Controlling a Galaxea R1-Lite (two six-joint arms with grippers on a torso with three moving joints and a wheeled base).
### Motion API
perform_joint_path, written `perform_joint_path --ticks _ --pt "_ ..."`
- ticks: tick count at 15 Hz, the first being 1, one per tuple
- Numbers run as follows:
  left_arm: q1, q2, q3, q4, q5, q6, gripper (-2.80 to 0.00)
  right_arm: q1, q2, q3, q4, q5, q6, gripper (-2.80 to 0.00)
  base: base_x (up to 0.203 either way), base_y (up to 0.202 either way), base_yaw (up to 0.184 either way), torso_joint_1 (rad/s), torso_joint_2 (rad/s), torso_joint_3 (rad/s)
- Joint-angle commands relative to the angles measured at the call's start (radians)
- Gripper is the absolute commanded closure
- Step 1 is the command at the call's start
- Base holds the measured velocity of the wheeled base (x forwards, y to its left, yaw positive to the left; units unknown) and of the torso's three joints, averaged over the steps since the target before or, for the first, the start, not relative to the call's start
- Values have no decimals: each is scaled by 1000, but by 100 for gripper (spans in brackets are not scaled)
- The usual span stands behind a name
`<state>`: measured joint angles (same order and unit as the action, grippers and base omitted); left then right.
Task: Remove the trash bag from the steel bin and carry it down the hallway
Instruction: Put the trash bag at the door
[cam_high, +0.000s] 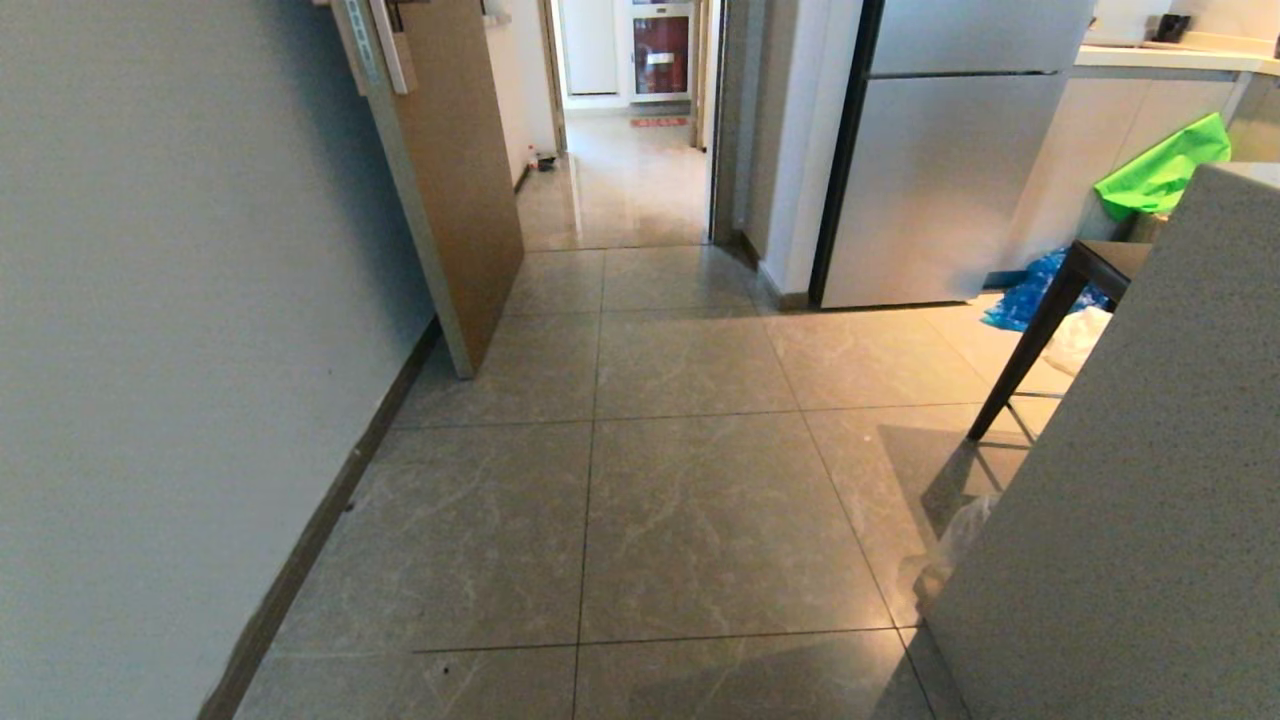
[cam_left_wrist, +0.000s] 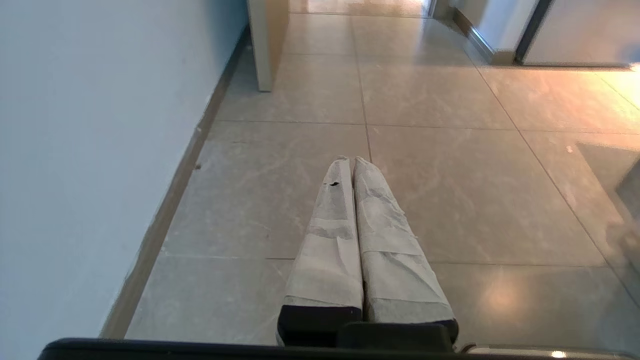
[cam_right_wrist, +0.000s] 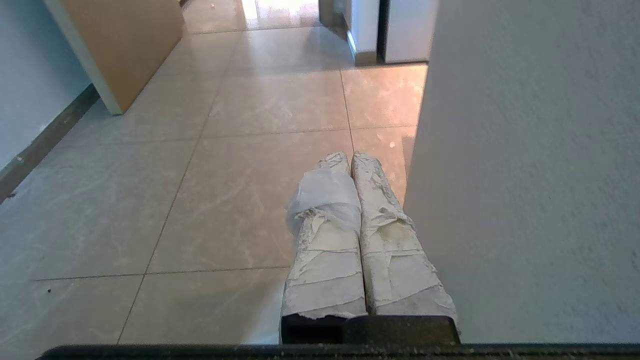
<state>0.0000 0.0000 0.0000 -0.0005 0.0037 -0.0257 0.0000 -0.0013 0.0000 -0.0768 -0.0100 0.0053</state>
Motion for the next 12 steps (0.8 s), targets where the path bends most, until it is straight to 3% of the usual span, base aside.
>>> perform_joint_path --ticks 1,12 --pt "0 0 0 -1 1 0 0 0 0 31 0 -1 1 0 0 0 0 0 0 0" --pt "0 0 0 -1 1 1 0 0 0 31 0 1 1 0 0 0 0 0 0 0"
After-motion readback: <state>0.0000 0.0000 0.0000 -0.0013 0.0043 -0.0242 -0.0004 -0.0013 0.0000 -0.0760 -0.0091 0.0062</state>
